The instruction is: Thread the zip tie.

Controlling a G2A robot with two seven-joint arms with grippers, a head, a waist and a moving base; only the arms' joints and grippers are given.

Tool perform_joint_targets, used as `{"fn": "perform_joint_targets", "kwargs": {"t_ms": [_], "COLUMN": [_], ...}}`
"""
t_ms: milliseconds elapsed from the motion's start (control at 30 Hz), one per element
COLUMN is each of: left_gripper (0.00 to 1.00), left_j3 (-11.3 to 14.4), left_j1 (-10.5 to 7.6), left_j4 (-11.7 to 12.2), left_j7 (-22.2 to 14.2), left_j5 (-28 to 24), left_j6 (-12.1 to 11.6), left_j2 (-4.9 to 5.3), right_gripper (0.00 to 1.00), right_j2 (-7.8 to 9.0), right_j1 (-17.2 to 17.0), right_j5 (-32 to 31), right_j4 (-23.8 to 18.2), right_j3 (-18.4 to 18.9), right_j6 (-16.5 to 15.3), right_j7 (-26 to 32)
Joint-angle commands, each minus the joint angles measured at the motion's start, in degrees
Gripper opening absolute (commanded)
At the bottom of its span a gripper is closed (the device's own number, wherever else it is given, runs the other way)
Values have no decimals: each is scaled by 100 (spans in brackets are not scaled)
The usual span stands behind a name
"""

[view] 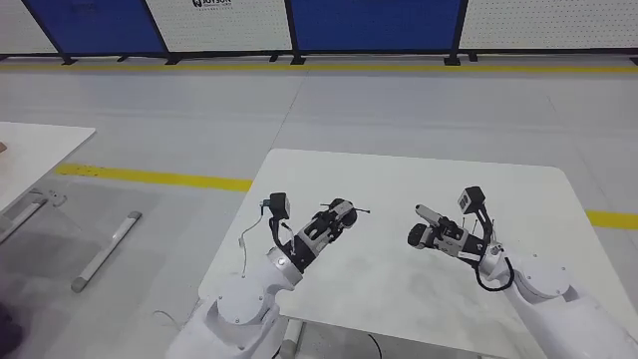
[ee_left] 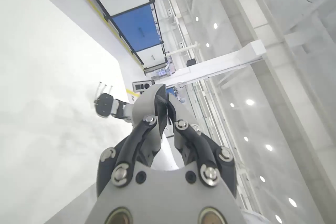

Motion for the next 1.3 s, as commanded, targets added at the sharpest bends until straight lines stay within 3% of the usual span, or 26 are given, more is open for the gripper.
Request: {"fn": "perform_joint_targets", "kwargs": {"t_ms": [0, 67, 100, 200, 300, 833, 1000, 1133, 1267], "left_gripper": [0, 0, 0, 0, 0, 0, 0, 0, 0], "left_j3": [199, 303, 347, 559, 669, 693, 838, 840, 816], "left_j1": [-230, -464, -642, -932, -1077, -1095, -1150, -1165, -1164], "left_j4": [375, 731, 965, 1430, 1670, 1687, 1747, 1748, 1751], "left_j7": [-184, -473, -478, -494, -318, -272, -763, -1052, -1075], "left_j5": [-257, -596, -633, -715, -709, -708, -180, -107, -112], "left_j6": [161, 344, 417, 490, 416, 381, 601, 716, 714], "left_j2": [-27, -47, -62, -106, -139, -147, -97, -66, -59], "right_gripper": [100, 100, 100, 100, 100, 100, 100, 100, 100], "right_j2": [0, 0, 0, 0, 0, 0, 0, 0, 0], "right_j1": [0, 0, 0, 0, 0, 0, 0, 0, 0], "right_j5": [0, 0, 0, 0, 0, 0, 0, 0, 0], "right_j4": [0, 0, 0, 0, 0, 0, 0, 0, 0], "right_j3": [0, 0, 0, 0, 0, 0, 0, 0, 0], "right_j6": [0, 0, 0, 0, 0, 0, 0, 0, 0], "right_j7": [0, 0, 0, 0, 0, 0, 0, 0, 0]}}
